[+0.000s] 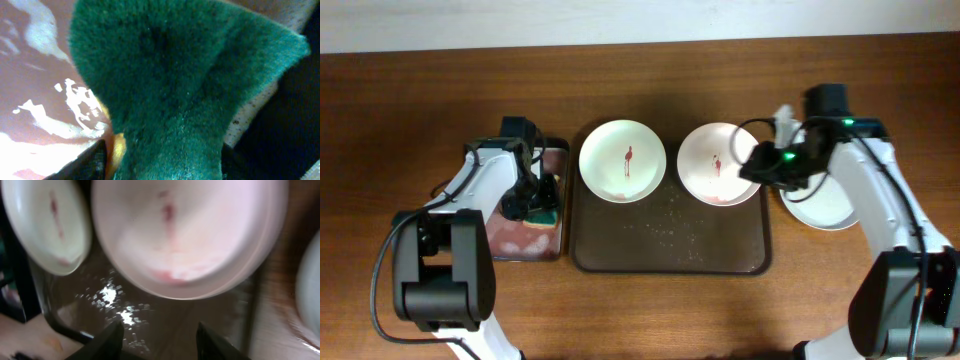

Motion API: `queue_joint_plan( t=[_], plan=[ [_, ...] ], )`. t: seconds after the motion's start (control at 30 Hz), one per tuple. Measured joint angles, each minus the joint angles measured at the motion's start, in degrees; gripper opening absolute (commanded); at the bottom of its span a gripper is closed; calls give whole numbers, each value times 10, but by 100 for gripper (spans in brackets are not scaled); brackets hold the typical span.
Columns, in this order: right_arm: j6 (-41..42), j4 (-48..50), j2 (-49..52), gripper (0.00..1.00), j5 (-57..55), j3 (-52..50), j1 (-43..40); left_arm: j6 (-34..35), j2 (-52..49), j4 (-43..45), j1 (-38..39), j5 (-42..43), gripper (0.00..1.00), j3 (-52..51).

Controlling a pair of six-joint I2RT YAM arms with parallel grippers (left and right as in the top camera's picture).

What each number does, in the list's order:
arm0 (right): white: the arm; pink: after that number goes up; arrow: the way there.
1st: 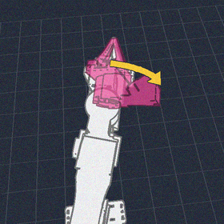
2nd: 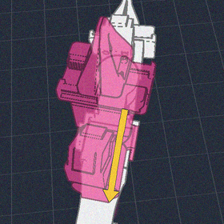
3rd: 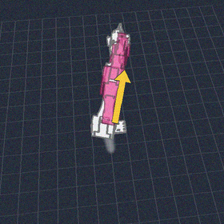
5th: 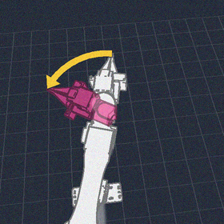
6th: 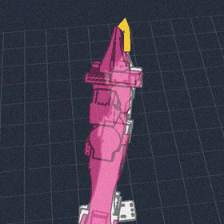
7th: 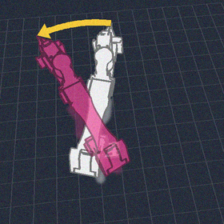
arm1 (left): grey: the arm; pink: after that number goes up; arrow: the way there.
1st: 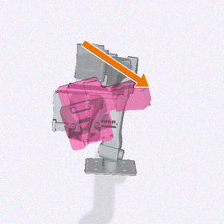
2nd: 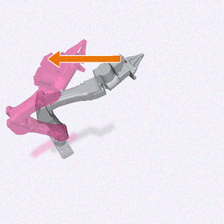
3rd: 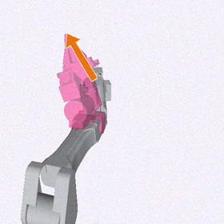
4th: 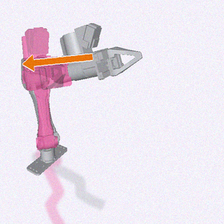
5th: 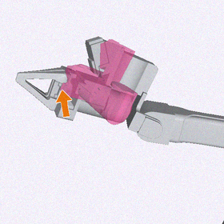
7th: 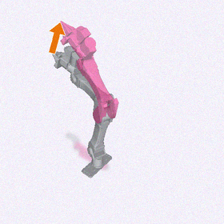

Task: Clean dirty plates on tray and stack at the side
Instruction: 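Grasp the left plate's rim with the right gripper and pull it to tray center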

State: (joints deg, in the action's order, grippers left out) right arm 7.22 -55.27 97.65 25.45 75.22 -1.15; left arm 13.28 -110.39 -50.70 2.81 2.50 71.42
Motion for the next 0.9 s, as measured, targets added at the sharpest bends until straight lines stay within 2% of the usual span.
queue_joint_plan(
  t=[0.03, 0.2, 0.23, 0.27, 0.3, 0.37, 0.43, 0.6, 0.73, 0.8, 0.9],
  plan=[
    [1, 2, 0, 48, 0, 0, 24, 0, -5, -3, 1, 1, 0, 0],
    [20, 24, 0, 48, -3, 0, 109, -2, -8, -14, 2, 2, 0, 0],
    [25, 33, 1, 48, -5, 0, 122, -2, -9, -25, 2, 2, 5, 3],
    [31, 44, 3, 51, -5, 0, 133, -2, -10, -36, 1, 2, 27, 7],
    [41, 58, 7, 56, -5, 0, 154, -3, -12, -51, 0, 0, 63, 15],
    [68, 89, 19, 57, -10, 0, 180, -3, -19, -68, -3, -2, 77, 38],
    [93, 115, 38, 57, -14, 0, 202, 0, -19, -70, -3, -4, 100, 63],
    [171, 184, 110, 57, -49, 0, 248, -2, -19, -14, -7, -20, 100, 90],
    [216, 273, 151, 45, -85, 0, 250, -2, -19, -2, -7, -24, 100, 90],
    [227, 291, 159, 34, -91, 0, 250, -2, -19, 0, -7, -24, 100, 90],
    [240, 301, 177, 7, -108, 0, 252, -2, -19, 0, -7, -25, 100, 82]
  ],
)
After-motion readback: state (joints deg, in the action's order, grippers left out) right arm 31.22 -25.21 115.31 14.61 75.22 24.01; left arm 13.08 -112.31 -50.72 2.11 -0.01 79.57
